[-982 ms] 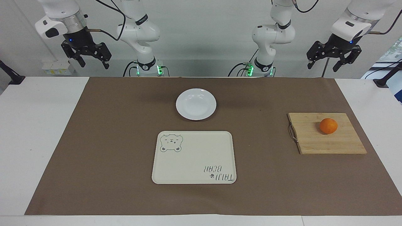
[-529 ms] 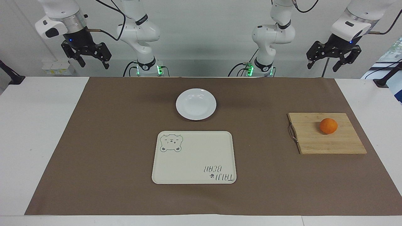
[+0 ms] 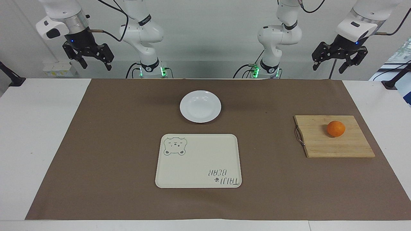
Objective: Place orange and plate with both arms
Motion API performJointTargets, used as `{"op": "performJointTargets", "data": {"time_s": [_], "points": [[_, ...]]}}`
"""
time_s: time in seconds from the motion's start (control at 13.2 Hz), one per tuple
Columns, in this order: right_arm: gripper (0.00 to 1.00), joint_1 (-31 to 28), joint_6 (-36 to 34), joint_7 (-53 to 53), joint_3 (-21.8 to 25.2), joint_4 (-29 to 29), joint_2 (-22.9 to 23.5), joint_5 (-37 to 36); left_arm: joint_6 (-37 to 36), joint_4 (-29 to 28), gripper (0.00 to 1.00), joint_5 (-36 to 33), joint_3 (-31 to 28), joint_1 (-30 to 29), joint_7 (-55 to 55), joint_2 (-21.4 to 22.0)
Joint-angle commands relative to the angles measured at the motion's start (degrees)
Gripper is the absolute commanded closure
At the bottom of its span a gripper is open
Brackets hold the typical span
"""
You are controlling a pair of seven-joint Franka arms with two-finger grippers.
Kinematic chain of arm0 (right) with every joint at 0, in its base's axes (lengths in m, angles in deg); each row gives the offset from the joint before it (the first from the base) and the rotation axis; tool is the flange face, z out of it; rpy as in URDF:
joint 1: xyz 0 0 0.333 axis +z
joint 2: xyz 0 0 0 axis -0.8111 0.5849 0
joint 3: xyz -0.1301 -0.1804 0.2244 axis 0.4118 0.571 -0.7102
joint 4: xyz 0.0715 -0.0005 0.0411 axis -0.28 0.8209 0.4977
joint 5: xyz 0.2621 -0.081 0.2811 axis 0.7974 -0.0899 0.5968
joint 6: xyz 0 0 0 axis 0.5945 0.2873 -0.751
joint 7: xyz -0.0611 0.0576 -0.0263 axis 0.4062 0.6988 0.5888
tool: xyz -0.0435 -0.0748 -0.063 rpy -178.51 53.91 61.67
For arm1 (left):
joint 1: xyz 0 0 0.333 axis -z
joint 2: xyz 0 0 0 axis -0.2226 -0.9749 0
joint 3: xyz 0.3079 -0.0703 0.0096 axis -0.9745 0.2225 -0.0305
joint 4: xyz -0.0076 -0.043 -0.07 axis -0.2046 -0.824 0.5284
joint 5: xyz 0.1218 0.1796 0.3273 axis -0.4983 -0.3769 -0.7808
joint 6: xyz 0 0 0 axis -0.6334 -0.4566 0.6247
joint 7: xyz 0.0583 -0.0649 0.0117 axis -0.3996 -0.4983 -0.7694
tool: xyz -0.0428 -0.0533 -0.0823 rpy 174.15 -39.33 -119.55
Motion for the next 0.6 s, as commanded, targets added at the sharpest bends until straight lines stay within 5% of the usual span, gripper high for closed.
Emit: {"op": "performJointTargets", "data": {"time_s": [0.0,0.23,0.53], "points": [[0.0,-0.5,-0.1,0.4,-0.3,-1.0,0.7,0.5,6.1,-0.8,0.0,-0.1,-0.3,-0.6,-0.2,0.5],[0.0,-0.5,-0.1,0.4,-0.3,-1.0,0.7,0.5,10.2,-2.7,0.0,0.3,-0.4,-5.4,1.0,-0.7],[0.0,-0.5,-0.1,0.4,-0.3,-1.0,0.7,0.5,22.7,-4.0,0.0,0.3,-0.4,-11.7,10.7,-9.0]]}}
